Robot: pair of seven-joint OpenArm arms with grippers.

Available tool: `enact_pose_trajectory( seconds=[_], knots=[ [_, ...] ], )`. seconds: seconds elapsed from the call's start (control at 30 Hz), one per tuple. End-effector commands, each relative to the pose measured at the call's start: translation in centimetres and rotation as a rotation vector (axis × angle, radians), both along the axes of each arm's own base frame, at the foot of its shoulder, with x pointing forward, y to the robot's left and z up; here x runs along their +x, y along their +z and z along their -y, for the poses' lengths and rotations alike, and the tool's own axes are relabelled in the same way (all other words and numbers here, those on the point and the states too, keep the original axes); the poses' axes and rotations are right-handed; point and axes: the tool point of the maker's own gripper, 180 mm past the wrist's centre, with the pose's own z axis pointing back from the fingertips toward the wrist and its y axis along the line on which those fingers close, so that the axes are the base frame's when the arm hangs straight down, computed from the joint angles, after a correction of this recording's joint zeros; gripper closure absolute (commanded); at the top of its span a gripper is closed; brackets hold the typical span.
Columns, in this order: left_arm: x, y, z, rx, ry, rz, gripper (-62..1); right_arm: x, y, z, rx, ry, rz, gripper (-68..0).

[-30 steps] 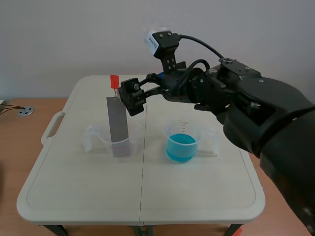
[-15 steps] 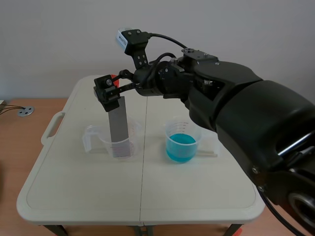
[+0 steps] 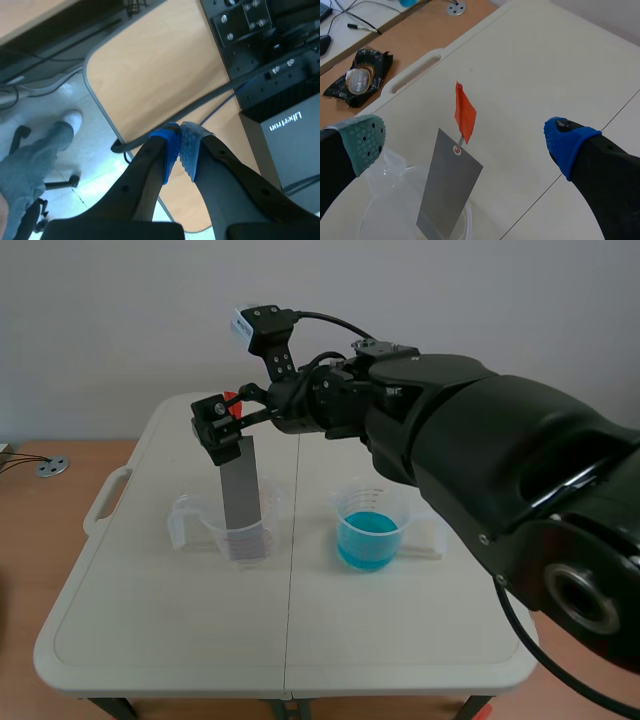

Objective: Hold the metal plate by the orange handle, dip it into the blue solution, take it out and point at it, then put the plate back in the beaker on the left.
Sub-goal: 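Lift the metal plate out of the left beaker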

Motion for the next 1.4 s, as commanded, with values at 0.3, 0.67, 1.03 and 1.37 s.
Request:
enact_pose_trajectory(
  seconds=[0.3,0.67,1.03,1.37],
  knots=[
    [0.1,0.1,0.5,-0.016,-0.001,0.002,-1.7,0.0,3.8,-2.5,0.084,0.071,0.074,-55.9],
    [0.2,0.0,0.4,-0.013,0.000,0.002,-1.7,-0.2,4.1,-2.7,0.102,0.087,0.083,-44.8],
    [-0.1,-0.1,0.3,-0.005,-0.003,-0.015,-1.7,-0.3,3.9,-2.7,0.110,0.085,0.081,-28.7],
    [-0.1,-0.1,0.3,-0.004,-0.003,-0.015,-1.7,-1.1,2.7,-2.7,0.113,0.082,0.053,-15.7]
  ],
)
